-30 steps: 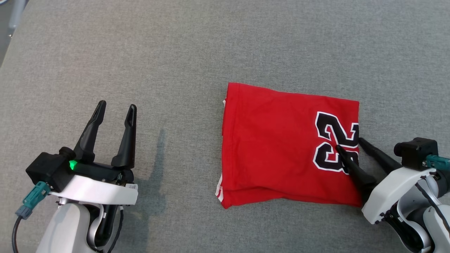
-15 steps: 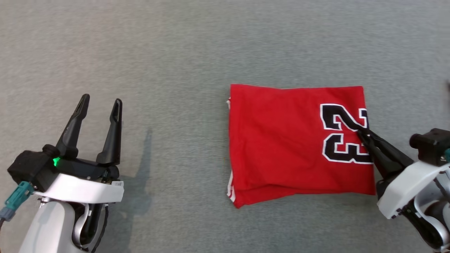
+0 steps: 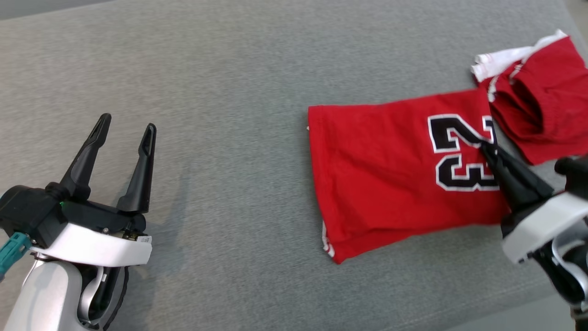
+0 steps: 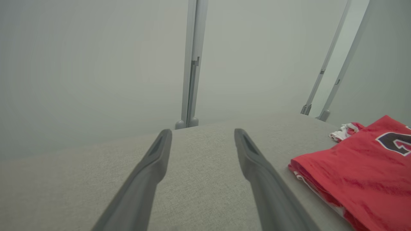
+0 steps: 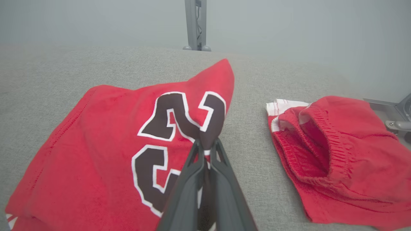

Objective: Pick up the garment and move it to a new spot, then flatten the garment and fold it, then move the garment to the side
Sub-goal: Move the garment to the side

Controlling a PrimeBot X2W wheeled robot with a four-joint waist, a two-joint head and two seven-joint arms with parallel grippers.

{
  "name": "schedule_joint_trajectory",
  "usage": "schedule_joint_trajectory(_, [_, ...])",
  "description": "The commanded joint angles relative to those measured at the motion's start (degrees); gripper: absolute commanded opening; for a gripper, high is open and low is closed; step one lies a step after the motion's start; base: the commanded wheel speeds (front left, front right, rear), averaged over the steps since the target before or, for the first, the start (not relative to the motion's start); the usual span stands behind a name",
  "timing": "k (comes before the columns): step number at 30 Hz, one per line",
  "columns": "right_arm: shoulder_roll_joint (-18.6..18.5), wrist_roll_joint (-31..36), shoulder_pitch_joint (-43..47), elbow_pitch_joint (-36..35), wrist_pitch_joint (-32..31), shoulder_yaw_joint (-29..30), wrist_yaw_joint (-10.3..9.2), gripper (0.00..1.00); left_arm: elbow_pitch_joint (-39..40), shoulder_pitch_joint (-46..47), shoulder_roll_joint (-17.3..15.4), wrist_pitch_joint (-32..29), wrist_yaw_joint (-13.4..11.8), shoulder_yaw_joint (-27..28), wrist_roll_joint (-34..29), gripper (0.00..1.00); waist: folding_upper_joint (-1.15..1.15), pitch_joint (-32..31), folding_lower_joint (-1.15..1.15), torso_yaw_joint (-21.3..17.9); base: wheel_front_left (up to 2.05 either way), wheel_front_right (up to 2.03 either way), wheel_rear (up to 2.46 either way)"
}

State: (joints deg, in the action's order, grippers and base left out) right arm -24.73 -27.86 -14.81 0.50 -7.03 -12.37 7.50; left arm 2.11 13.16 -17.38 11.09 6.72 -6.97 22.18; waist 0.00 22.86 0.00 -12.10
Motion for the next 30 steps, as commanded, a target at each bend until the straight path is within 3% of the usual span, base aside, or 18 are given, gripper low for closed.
schedule_joint_trajectory(1, [-0.4, -0.2, -2.4, 0.6, 0.9, -0.4, -0.02, 0.00, 0.7, 0.7, -0.6, -0.4, -0.3, 0.0, -0.5, 1.00, 0.00, 1.1, 0.00, -2.4, 0.00, 0.00, 0.00])
schedule_joint_trajectory(10, [-5.0, -3.5, -16.7, 9.9, 3.9, -2.9, -0.02, 0.00, 4.7, 2.1, -3.2, -3.7, -0.4, -0.6, -1.0, 1.00, 0.00, 4.3, 0.00, -5.6, 0.00, 0.00, 0.00])
schedule_joint_trajectory(19, [-14.2, -6.1, -25.2, 17.2, 4.8, 2.7, -0.03, 0.00, 7.5, 4.4, -5.4, -5.4, 0.0, -1.5, -1.5, 1.00, 0.00, 9.1, 0.00, -5.5, 0.00, 0.00, 0.00])
schedule_joint_trajectory(26, [-16.2, -4.7, -28.8, 23.2, 4.6, 3.8, -0.03, 0.00, 7.9, 5.5, -6.2, -5.7, 0.1, -2.0, -1.4, 1.00, 0.00, 10.5, 0.00, -4.8, 0.00, 0.00, 0.00])
schedule_joint_trajectory(27, [-15.8, -4.3, -29.4, 24.6, 4.9, 4.1, -0.03, 0.21, 7.9, 5.6, -6.3, -5.7, 0.1, -2.0, -1.4, 1.00, 0.00, 10.6, 0.00, -4.7, 0.00, 0.00, 0.00])
schedule_joint_trajectory(28, [-15.6, -3.1, -30.0, 26.0, 5.2, 4.1, -0.03, 0.49, 7.8, 5.5, -6.4, -5.6, -0.1, -1.9, -1.3, 1.00, 0.00, 10.8, 0.00, -4.6, 0.00, 0.00, 0.00])
schedule_joint_trajectory(29, [-15.1, -2.3, -30.8, 27.5, 6.0, 4.8, -0.03, 1.00, 7.7, 5.5, -6.4, -5.6, -0.2, -1.8, -1.4, 1.00, 0.00, 11.0, 0.00, -4.5, 0.00, 0.00, 0.00])
schedule_joint_trajectory(30, [-14.7, -1.3, -31.2, 29.2, 6.3, 5.3, -0.02, 1.00, 7.7, 5.7, -6.5, -5.6, -0.2, -1.8, -1.3, 1.00, 0.00, 11.1, 0.00, -4.3, 0.00, 0.00, 0.00])
